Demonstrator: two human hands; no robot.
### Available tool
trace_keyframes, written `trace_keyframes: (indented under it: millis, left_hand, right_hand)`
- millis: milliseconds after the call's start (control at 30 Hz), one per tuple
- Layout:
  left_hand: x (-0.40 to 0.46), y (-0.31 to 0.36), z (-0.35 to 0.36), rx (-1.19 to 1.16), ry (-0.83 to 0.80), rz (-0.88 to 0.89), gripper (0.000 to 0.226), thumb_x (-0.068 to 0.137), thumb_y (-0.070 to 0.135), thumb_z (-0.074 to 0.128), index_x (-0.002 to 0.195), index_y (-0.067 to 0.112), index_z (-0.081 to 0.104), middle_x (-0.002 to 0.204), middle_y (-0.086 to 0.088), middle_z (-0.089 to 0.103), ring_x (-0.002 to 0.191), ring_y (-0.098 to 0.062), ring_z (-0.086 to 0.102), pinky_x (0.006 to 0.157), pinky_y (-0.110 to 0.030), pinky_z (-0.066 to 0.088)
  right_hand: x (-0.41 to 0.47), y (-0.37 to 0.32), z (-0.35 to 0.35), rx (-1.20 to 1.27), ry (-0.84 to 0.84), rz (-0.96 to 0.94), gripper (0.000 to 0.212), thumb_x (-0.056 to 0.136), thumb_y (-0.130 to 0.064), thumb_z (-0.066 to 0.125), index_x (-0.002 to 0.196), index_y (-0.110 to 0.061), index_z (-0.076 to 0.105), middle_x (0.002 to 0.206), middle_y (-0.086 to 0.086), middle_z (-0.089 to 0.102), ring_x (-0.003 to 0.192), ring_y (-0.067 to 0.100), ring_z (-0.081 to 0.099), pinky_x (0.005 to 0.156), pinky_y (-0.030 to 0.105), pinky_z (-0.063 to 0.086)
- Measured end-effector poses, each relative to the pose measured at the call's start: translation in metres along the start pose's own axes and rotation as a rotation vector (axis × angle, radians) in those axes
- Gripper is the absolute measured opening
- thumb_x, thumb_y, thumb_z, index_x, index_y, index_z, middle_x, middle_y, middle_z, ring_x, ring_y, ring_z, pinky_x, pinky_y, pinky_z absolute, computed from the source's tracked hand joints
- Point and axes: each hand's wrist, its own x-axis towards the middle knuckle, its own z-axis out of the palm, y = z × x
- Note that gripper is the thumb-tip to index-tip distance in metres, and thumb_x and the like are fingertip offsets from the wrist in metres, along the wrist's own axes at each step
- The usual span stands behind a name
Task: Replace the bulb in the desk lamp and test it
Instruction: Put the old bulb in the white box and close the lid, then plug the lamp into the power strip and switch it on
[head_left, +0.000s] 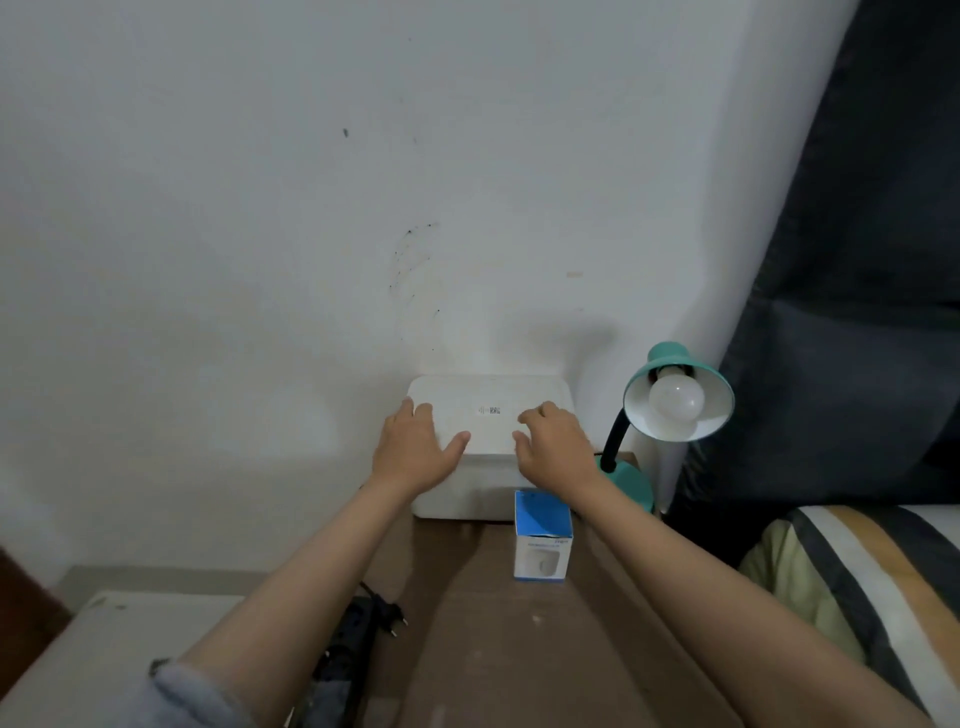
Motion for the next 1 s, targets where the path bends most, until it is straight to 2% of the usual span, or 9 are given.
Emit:
trace_keyframes:
  millis: [133,300,400,500,600,767,900,967,1000]
  left_hand:
    - [-0.046,-0.027,-0.005,-0.071,0.037,-0.015,0.062,0.082,0.046,0.059,0.129,0.008,0.042,0.131,-0.011,0.047,0.123,-0.03,0.042,0.098,-0.038,0.039]
    - [-0.116,-0.079,0.01,-0.03,0.013,-0.124,0.063,0.078,0.045,0.065,0.126,0.01,0.046,0.126,-0.012,0.05,0.121,-0.031,0.045,0.098,-0.037,0.041]
    - [-0.154,-0.108,0.024,-0.016,-0.025,-0.209,0.063,0.075,0.046,0.066,0.124,0.012,0.047,0.124,-0.01,0.05,0.118,-0.03,0.046,0.095,-0.037,0.044]
    - [-0.183,-0.13,0.036,-0.007,-0.057,-0.259,0.063,0.074,0.046,0.065,0.126,0.016,0.045,0.121,-0.008,0.05,0.115,-0.029,0.046,0.091,-0.039,0.046]
    - [-0.199,-0.143,0.048,-0.086,-0.054,-0.262,0.059,0.074,0.043,0.064,0.123,0.016,0.046,0.114,-0.007,0.052,0.109,-0.027,0.049,0.086,-0.035,0.047]
    - [-0.207,-0.147,0.061,-0.182,0.011,-0.218,0.053,0.077,0.038,0.059,0.124,0.016,0.045,0.106,-0.006,0.054,0.1,-0.021,0.051,0.076,-0.024,0.04]
    - [-0.206,-0.148,0.066,-0.175,0.043,-0.206,0.055,0.076,0.04,0.056,0.124,0.014,0.046,0.105,-0.006,0.054,0.1,-0.02,0.05,0.079,-0.022,0.038]
    - [-0.206,-0.148,0.067,-0.174,0.059,-0.205,0.056,0.077,0.036,0.059,0.126,0.014,0.044,0.107,-0.006,0.054,0.102,-0.02,0.049,0.08,-0.021,0.038]
    - [-0.206,-0.149,0.068,-0.17,0.063,-0.202,0.056,0.077,0.036,0.059,0.127,0.014,0.044,0.108,-0.006,0.054,0.102,-0.02,0.049,0.081,-0.021,0.039]
  right_hand:
    - [-0.036,-0.043,0.01,0.253,0.161,-0.225,0.018,0.082,-0.013,0.057,0.097,-0.007,0.065,0.09,0.011,0.062,0.082,0.028,0.06,0.067,0.037,0.051]
    - [-0.076,-0.085,0.047,0.363,-0.085,-0.291,0.024,0.081,-0.017,0.052,0.1,-0.01,0.065,0.092,0.01,0.063,0.088,0.026,0.059,0.075,0.036,0.05]
    - [-0.09,-0.1,0.07,0.404,-0.24,-0.242,0.028,0.081,-0.01,0.054,0.106,-0.01,0.065,0.099,0.01,0.065,0.093,0.024,0.06,0.08,0.031,0.047]
    - [-0.099,-0.114,0.087,0.488,-0.324,-0.111,0.025,0.085,-0.009,0.053,0.106,-0.008,0.066,0.099,0.01,0.067,0.09,0.024,0.062,0.075,0.023,0.043]
    - [-0.105,-0.126,0.1,0.511,-0.423,-0.032,0.024,0.085,-0.007,0.053,0.105,-0.003,0.066,0.097,0.014,0.069,0.087,0.025,0.063,0.075,0.027,0.047]
    - [-0.108,-0.134,0.124,0.452,-0.522,0.001,0.012,0.078,-0.007,0.059,0.086,-0.008,0.067,0.083,0.013,0.069,0.077,0.026,0.062,0.063,0.026,0.039]
    - [-0.109,-0.132,0.134,0.423,-0.53,0.04,0.011,0.076,-0.009,0.062,0.085,-0.01,0.067,0.085,0.01,0.069,0.078,0.023,0.059,0.064,0.023,0.035]
    - [-0.108,-0.134,0.13,0.43,-0.537,0.058,0.004,0.076,-0.009,0.061,0.074,-0.012,0.062,0.075,0.007,0.064,0.073,0.02,0.055,0.061,0.023,0.032]
    - [-0.107,-0.135,0.126,0.441,-0.551,0.07,0.016,0.077,-0.008,0.059,0.065,-0.015,0.053,0.067,0.003,0.058,0.07,0.019,0.051,0.057,0.024,0.029]
